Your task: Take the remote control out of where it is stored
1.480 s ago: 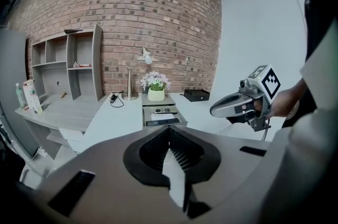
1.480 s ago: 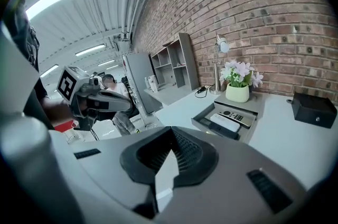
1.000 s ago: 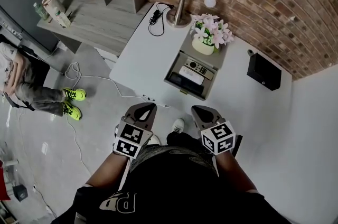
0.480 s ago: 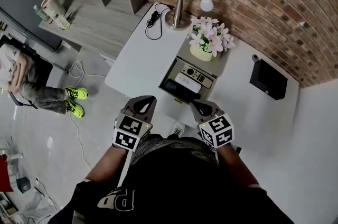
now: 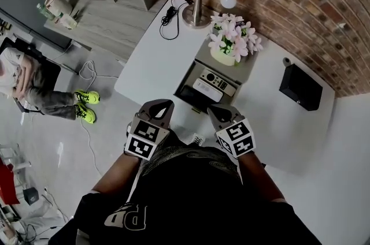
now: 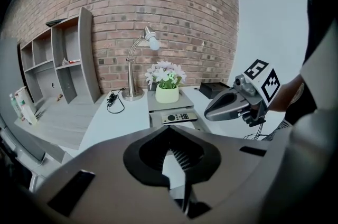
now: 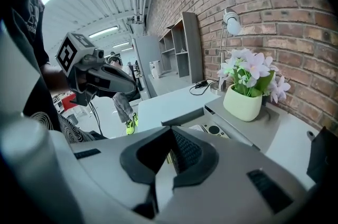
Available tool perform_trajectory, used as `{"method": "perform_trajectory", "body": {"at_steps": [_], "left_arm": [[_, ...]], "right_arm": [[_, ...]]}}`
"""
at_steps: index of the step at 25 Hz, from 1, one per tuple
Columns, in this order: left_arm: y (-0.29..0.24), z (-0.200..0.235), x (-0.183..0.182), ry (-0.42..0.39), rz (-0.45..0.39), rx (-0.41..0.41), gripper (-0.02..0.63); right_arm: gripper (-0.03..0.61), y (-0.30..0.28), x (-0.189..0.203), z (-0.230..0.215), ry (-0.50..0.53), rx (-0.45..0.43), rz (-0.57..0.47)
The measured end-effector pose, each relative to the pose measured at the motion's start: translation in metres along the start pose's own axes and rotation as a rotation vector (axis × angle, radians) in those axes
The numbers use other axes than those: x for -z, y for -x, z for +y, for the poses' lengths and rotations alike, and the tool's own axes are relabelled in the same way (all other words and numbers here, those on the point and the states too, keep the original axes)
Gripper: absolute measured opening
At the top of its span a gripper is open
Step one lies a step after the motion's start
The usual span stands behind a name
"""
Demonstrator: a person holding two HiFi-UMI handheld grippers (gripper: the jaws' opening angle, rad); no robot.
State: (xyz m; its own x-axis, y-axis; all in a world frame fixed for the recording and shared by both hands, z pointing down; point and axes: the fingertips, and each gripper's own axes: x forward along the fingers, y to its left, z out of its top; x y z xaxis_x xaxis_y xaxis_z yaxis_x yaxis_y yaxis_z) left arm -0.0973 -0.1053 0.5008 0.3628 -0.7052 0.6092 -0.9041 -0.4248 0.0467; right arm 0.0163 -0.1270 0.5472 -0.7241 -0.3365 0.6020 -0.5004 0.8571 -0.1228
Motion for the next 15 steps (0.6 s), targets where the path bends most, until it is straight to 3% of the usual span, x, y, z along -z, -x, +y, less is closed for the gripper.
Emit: {"method": "perform_trajectory", "body": {"at_steps": [5,11,15], "left_arm": [[-0.004,0.017,-0.005,0.006,0.013,0.052,0.006],[-0.006,0.053,0.000,-0.029,0.047,0.079,0.006],[-0.007,0.068,0.006,-0.022,0.050,0.098,0.006]], "right_arm": [[0.006,-0.027,-0.005,0.006,0.023,-0.015,0.063],[0.008,-0.083,0.008,0.008,0.141,-0.012,0.255],[0.075,-0.118,0.015,0.004,0.273,-0.025,0.377]]}}
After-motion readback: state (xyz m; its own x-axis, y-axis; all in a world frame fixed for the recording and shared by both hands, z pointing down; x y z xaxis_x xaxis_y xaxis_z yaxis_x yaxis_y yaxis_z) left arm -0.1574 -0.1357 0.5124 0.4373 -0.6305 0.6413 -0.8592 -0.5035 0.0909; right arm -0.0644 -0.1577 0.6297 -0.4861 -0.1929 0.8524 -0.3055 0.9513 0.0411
